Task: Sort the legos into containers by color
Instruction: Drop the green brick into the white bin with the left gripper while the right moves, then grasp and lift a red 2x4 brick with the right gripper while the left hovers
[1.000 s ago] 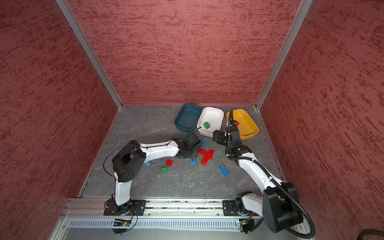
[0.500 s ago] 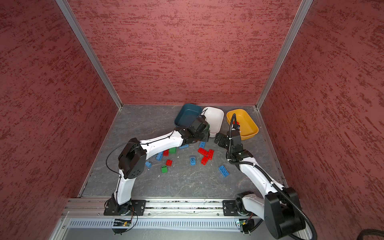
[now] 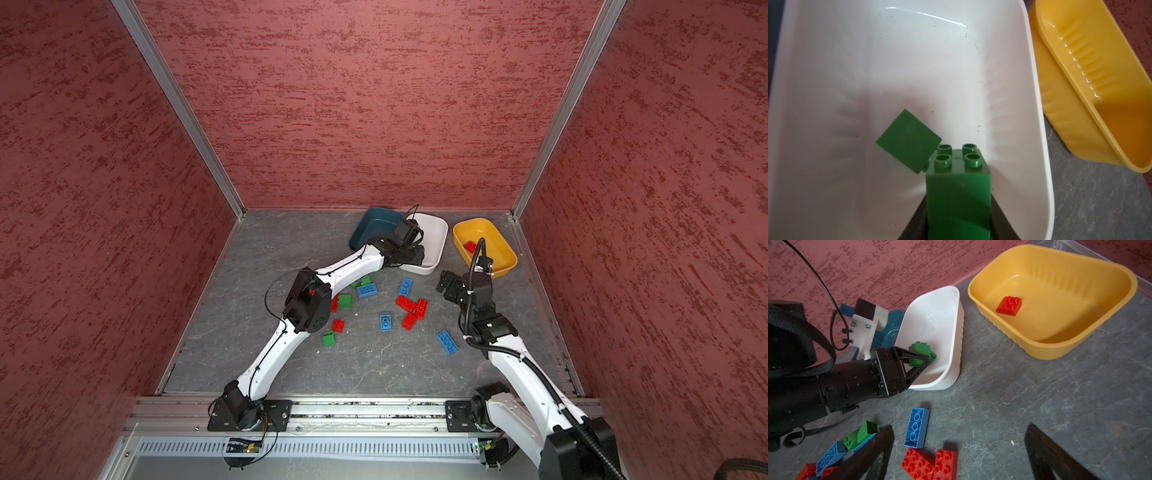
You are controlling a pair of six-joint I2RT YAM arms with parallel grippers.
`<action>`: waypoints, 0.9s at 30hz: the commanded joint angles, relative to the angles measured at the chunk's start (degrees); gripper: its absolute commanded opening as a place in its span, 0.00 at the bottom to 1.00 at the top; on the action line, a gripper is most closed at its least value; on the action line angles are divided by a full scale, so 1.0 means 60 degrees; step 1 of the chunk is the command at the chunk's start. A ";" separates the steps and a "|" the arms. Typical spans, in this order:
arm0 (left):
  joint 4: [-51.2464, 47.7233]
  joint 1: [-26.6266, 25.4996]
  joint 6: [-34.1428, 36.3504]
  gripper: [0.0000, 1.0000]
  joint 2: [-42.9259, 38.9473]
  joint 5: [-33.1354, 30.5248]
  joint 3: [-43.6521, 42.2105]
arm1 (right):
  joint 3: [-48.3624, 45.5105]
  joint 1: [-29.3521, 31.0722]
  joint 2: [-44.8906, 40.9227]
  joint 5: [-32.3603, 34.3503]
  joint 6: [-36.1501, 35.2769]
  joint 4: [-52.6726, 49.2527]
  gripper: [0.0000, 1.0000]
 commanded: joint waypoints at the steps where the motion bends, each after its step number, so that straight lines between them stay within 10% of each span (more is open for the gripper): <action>1: -0.0440 0.0036 0.0172 0.59 -0.0120 0.0694 0.0333 | -0.0190 -0.0023 -0.0163 0.0202 0.0086 -0.0182 0.99; 13: -0.0239 0.0074 0.0632 0.99 -0.2187 0.1051 -0.1330 | -0.0025 -0.0027 0.0709 -0.0866 -0.0439 -0.0493 0.99; 27: 0.1322 0.0119 0.0102 0.99 -0.5089 0.0317 -0.5613 | 0.0365 0.0135 0.2776 -0.2655 -0.1009 -0.1106 0.95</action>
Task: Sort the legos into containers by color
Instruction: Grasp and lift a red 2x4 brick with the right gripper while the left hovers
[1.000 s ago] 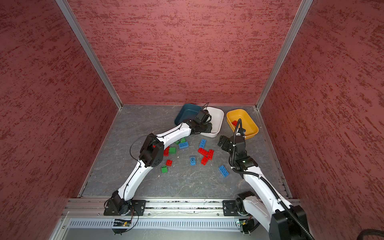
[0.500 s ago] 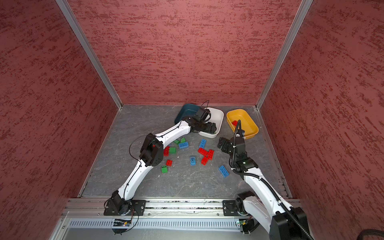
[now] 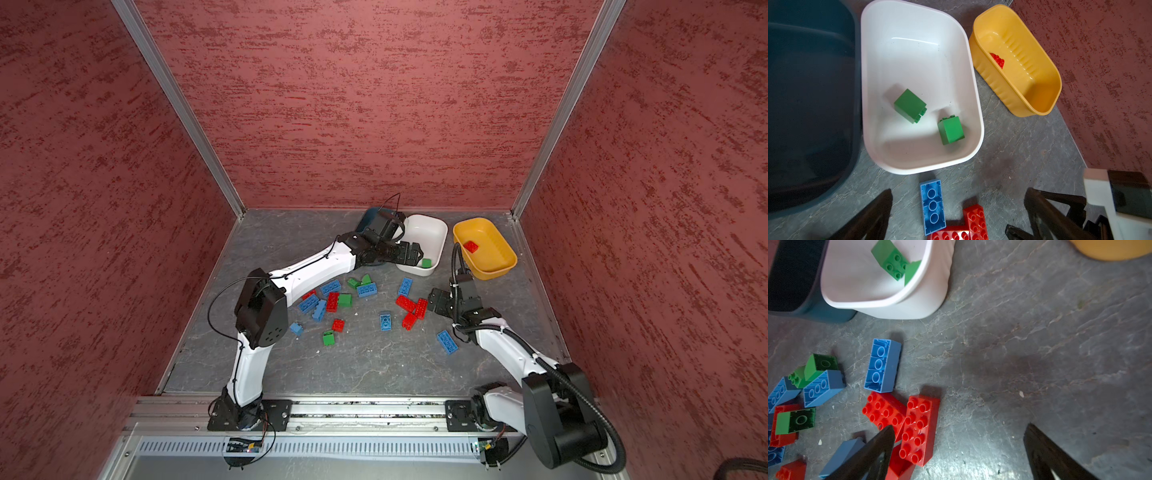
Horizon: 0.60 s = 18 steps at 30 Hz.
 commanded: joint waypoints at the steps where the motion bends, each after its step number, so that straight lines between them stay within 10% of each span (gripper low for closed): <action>1: 0.0521 0.0068 -0.0256 0.99 -0.0485 -0.0428 -0.0735 | 0.0473 0.0088 0.0287 -0.0636 -0.0496 -0.0367 0.94; 18: 0.0563 0.0118 -0.0761 0.99 -0.0945 -0.0912 -0.1734 | 0.2008 0.1209 0.3166 -0.0649 -0.0651 -0.1135 0.65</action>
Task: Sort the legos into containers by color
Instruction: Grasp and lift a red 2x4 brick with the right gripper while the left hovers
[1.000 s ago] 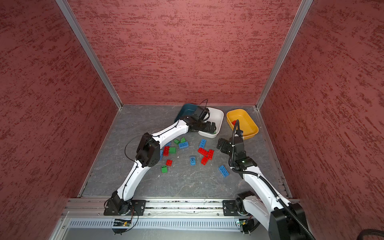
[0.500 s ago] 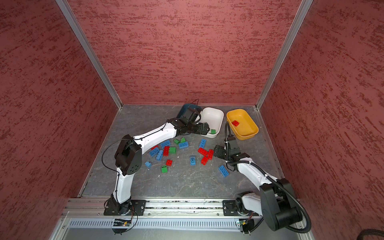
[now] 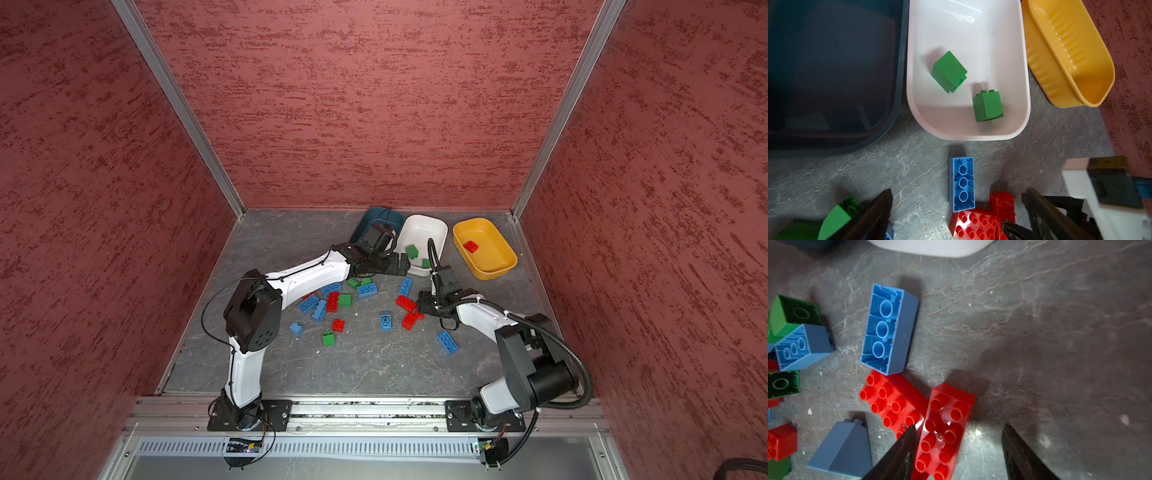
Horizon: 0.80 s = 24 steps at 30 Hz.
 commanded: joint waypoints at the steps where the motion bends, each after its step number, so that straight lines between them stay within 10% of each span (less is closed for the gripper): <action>1: 0.0170 0.0028 -0.0068 0.99 -0.0426 -0.0215 -0.0092 | 0.0269 0.0355 0.0305 0.0530 0.0015 -0.0467 0.63; 9: 0.0126 0.0034 -0.0064 0.99 -0.0437 -0.0332 -0.0182 | 0.0109 0.0503 -0.0032 0.2369 0.0291 -0.1037 0.55; 24: 0.0005 -0.0006 -0.0074 0.99 -0.0453 -0.0520 -0.0241 | 0.0490 0.0884 0.0840 0.2025 -0.0218 -0.0711 0.44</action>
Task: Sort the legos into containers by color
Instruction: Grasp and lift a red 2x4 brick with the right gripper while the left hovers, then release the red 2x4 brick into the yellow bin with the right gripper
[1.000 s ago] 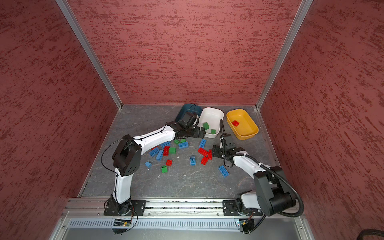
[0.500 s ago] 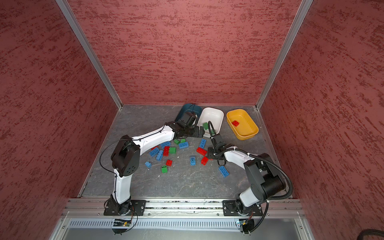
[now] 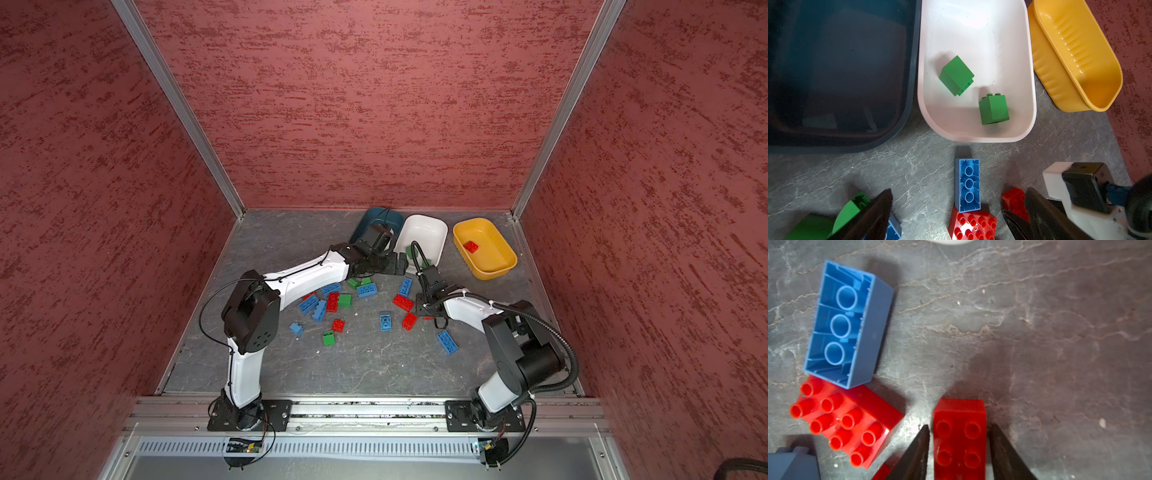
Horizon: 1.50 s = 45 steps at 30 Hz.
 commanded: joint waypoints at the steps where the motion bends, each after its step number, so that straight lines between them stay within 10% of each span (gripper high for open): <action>1: -0.0022 -0.0016 -0.0068 0.99 -0.0350 -0.0236 -0.0140 | -0.0161 0.0106 0.0024 0.0074 -0.0094 -0.0008 0.42; 12: -0.0152 -0.0432 0.0020 0.99 -0.0286 -0.0722 -0.0194 | -0.1416 -0.1128 -0.2945 0.0351 0.0286 0.1674 0.27; 19: -0.0171 -0.0858 -0.0223 0.99 -0.0155 -0.0636 -0.0318 | -0.1431 -0.4457 -0.4066 -0.1573 -0.0163 0.2575 0.26; 35: -0.0236 -0.1235 -0.1060 0.99 -0.0478 -0.0153 -0.1303 | 0.3267 -0.6443 0.1231 -0.2989 -0.1720 0.1720 0.31; 45: -0.0362 -0.1365 -0.1210 0.99 -0.0459 -0.0110 -0.1366 | 0.4715 -0.6414 0.2331 -0.1867 -0.1406 0.0820 0.62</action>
